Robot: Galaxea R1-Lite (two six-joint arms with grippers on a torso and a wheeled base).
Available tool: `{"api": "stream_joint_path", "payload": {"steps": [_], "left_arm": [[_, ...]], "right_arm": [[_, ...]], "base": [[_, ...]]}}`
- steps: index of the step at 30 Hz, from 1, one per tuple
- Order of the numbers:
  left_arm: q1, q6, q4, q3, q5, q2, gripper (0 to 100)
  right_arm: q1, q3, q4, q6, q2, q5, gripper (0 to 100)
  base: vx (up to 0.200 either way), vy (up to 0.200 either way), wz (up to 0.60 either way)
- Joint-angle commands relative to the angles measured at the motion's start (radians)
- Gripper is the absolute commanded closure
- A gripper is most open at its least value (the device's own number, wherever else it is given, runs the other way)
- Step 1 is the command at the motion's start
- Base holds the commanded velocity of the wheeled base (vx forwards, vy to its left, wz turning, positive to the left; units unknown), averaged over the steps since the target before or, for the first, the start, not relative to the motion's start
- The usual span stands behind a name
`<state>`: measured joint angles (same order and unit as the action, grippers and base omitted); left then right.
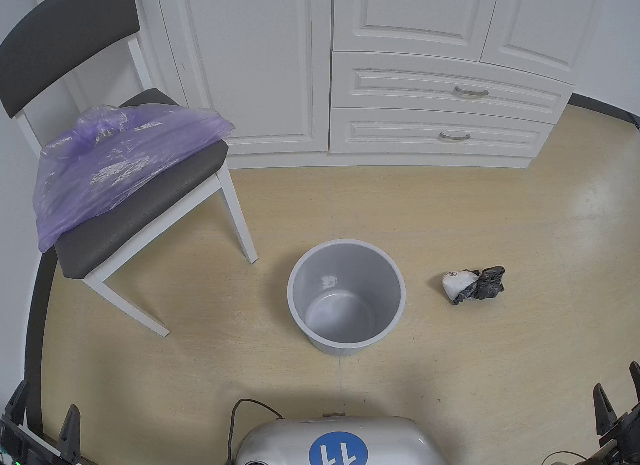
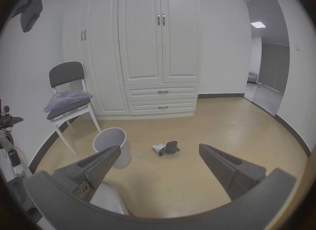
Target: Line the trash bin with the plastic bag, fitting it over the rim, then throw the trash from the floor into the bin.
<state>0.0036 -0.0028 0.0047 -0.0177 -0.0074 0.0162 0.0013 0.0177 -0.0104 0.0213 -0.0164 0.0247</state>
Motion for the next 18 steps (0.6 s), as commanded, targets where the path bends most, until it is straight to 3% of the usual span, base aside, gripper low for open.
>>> {"api": "stream_joint_path", "payload": {"steps": [1, 18], "left_arm": [[0.001, 0.0, 0.001, 0.015, 0.0, -0.016, 0], [0.001, 0.01, 0.003, 0.013, -0.006, -0.016, 0]], "right_arm": [[0.0, -0.018, 0.0, -0.001, 0.016, 0.0, 0], [0.0, -0.018, 0.0, -0.003, 0.016, -0.005, 0]], "base": [[0.0, 0.0, 0.0], [0.0, 0.0, 0.0]]}}
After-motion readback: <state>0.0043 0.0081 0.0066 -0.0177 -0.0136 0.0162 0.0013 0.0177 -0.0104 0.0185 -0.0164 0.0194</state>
